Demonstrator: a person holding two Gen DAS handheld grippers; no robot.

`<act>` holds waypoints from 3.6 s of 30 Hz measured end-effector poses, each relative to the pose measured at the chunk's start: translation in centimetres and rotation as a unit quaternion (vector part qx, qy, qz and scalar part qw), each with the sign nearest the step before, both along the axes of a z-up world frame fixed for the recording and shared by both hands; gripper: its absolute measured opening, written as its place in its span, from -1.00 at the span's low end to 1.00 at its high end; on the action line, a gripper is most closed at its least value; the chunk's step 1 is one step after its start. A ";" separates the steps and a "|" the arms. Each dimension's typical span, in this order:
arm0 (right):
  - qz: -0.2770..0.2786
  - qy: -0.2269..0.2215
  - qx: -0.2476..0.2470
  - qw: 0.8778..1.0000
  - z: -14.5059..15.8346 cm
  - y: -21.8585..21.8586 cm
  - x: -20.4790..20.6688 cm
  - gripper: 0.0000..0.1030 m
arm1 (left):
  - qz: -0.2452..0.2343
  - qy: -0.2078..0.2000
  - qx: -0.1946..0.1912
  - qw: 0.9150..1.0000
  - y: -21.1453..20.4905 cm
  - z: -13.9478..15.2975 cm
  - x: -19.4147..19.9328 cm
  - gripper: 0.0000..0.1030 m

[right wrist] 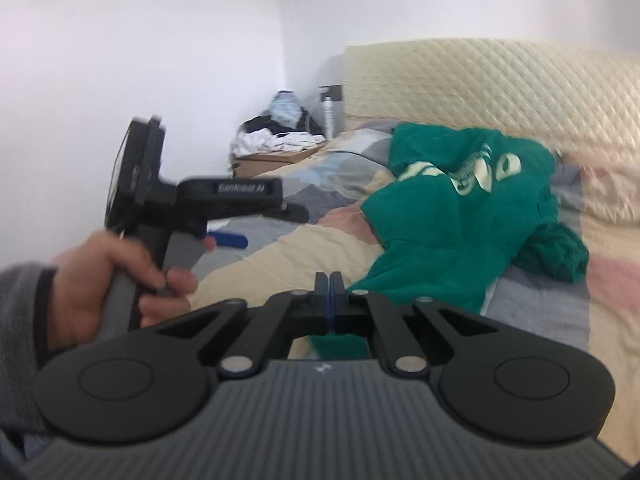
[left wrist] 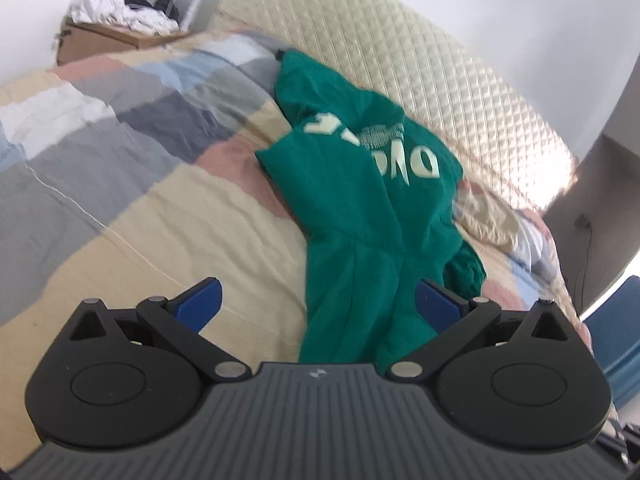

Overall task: Fold large clothes
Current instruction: 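Grasp the hoodie hem with the left tool while the right tool grips another hem point, then lift the hoodie with both tools and shake it out above the bed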

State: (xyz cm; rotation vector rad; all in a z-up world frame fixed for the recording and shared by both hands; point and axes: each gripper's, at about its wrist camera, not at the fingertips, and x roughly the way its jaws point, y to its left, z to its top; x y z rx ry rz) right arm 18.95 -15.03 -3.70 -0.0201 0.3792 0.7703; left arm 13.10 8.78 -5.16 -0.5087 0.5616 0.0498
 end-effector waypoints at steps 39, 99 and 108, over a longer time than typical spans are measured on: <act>-0.128 0.235 0.250 0.931 -13.6 -3.3 35.4 -0.48 | -0.099 0.038 -0.136 0.985 2.7 -12.0 29.7 -0.52; -0.112 0.192 0.257 0.941 -6.0 -9.7 6.7 -0.76 | -0.100 -0.054 -0.152 0.982 -0.6 -4.5 4.2 -0.61; -0.083 0.062 0.297 0.949 -0.7 -10.4 3.1 -0.80 | -0.110 -0.136 -0.129 0.976 -0.1 1.9 1.0 -0.69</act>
